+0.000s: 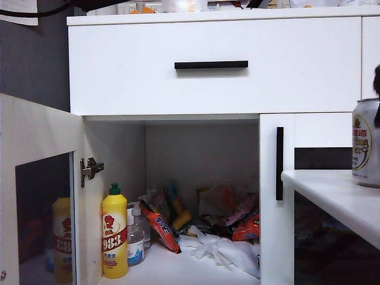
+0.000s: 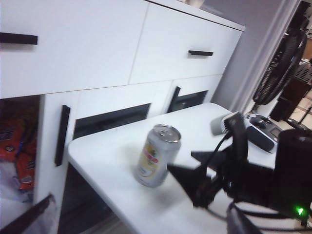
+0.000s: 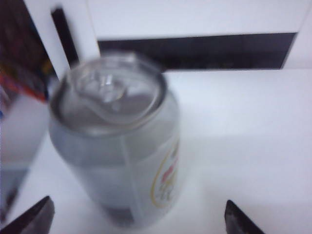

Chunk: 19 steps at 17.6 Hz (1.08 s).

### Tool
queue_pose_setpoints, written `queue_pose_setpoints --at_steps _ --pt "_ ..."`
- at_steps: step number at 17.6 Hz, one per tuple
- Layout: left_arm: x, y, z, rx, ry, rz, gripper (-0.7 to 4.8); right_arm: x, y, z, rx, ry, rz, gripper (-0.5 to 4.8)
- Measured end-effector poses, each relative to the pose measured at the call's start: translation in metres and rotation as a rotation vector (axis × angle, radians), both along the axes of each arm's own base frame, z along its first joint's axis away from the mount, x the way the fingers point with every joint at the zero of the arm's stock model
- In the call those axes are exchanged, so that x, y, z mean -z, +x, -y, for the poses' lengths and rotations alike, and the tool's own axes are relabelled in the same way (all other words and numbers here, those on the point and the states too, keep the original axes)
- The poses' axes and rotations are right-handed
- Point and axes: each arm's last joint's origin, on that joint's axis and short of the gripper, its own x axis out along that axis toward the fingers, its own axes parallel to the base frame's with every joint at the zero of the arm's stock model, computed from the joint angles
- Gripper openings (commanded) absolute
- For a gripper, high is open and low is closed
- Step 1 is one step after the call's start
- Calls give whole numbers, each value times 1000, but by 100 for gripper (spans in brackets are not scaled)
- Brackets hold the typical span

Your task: Open the left door of the white cabinet, pick up a can of beverage from the table on the right, place it inside the cabinet, and finally close the cabinet door.

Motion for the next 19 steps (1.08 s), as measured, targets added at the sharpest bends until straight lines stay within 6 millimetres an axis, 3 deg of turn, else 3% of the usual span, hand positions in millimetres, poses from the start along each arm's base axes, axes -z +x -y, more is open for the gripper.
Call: queue_pose_setpoints --at_steps 6,18,19 --pt "1 0 0 -7 2 -2 479 20 20 -8 -45 -40 -6 479" --pt "1 1 0 -11 8 -8 479 14 33 0 34 -25 115 477" --pt "1 1 0 -11 7 -10 479 14 33 0 34 -24 114 417"
